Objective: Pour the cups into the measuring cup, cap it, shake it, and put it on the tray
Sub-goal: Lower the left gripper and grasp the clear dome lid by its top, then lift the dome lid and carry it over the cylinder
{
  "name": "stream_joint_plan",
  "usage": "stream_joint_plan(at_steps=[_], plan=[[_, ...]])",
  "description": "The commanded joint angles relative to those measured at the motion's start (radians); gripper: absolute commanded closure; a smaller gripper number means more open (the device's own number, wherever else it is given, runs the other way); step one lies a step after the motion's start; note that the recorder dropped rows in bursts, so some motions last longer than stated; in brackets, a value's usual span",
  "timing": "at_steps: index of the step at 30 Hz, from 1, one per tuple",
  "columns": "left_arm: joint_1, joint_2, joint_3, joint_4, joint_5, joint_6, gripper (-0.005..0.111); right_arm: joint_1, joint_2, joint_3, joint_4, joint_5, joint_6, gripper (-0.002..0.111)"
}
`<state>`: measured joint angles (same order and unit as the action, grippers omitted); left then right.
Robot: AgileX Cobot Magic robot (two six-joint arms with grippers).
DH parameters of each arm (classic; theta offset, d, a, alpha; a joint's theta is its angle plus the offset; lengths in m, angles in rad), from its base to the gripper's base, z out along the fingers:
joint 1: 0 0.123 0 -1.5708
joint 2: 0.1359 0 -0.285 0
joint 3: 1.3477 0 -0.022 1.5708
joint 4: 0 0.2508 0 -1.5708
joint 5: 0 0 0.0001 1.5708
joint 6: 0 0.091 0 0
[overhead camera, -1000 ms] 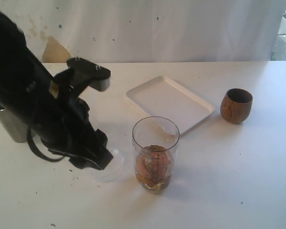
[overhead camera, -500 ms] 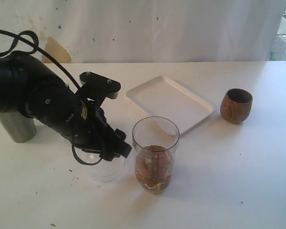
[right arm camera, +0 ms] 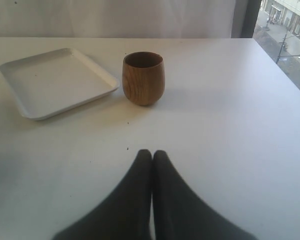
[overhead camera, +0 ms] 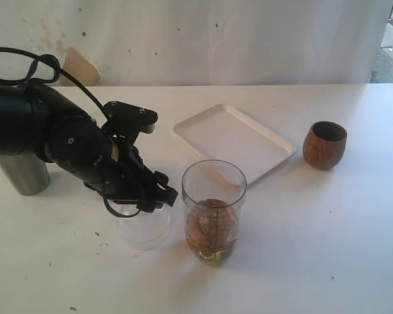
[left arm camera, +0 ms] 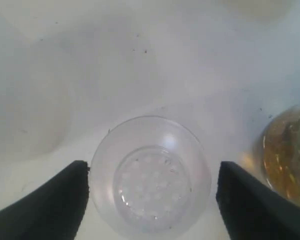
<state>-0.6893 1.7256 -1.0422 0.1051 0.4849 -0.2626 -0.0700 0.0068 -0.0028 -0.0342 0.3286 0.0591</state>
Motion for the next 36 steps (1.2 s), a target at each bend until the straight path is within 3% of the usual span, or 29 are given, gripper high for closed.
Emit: stream_joint_plan(at_steps=[1, 15, 21, 25, 30, 36], plan=[[0.001, -0.002, 0.005, -0.017, -0.003, 0.008, 0.039, 0.005, -0.007, 0.003, -0.003, -0.007, 0.001, 0.108], [0.001, -0.002, 0.064, -0.019, -0.115, 0.007, 0.040, 0.005, -0.007, 0.003, -0.003, -0.007, 0.001, 0.108], [0.001, 0.029, 0.065, -0.019, -0.092, 0.008, 0.040, 0.005, -0.007, 0.003, -0.003, -0.007, 0.001, 0.108], [0.001, 0.029, 0.065, 0.001, -0.066, 0.008, 0.058, 0.005, -0.007, 0.003, -0.003, -0.007, 0.001, 0.108], [0.001, 0.029, 0.064, 0.035, -0.047, 0.010, 0.107, 0.005, -0.007, 0.003, -0.003, -0.007, 0.001, 0.108], [0.001, -0.003, 0.033, 0.099, 0.068, 0.012, 0.106, 0.005, -0.007, 0.003, -0.003, -0.007, 0.001, 0.108]])
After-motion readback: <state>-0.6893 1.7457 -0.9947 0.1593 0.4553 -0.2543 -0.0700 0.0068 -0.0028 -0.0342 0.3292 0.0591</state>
